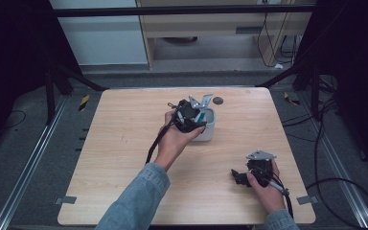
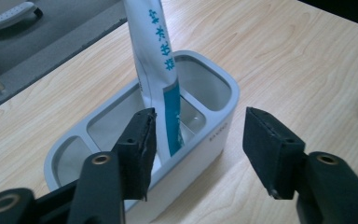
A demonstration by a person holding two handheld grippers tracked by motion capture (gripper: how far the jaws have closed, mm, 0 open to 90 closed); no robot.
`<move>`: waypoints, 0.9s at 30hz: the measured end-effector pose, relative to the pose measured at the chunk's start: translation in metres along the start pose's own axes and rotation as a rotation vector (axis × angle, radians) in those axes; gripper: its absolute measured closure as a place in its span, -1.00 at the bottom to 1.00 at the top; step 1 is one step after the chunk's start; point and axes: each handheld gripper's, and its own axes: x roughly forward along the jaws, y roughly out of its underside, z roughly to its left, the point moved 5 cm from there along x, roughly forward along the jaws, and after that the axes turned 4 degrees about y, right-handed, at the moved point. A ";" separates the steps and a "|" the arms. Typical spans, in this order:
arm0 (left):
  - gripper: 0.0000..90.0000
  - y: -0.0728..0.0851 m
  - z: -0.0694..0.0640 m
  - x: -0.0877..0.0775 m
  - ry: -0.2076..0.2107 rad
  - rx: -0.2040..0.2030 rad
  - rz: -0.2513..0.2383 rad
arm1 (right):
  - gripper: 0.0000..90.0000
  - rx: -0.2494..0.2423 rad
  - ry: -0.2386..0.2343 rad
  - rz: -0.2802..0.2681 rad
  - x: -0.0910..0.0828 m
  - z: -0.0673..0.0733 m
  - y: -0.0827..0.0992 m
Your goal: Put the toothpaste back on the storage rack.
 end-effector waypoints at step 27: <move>-0.82 0.040 -0.011 -0.023 0.090 0.029 0.033 | -0.99 0.004 -0.002 -0.002 -0.002 0.002 0.002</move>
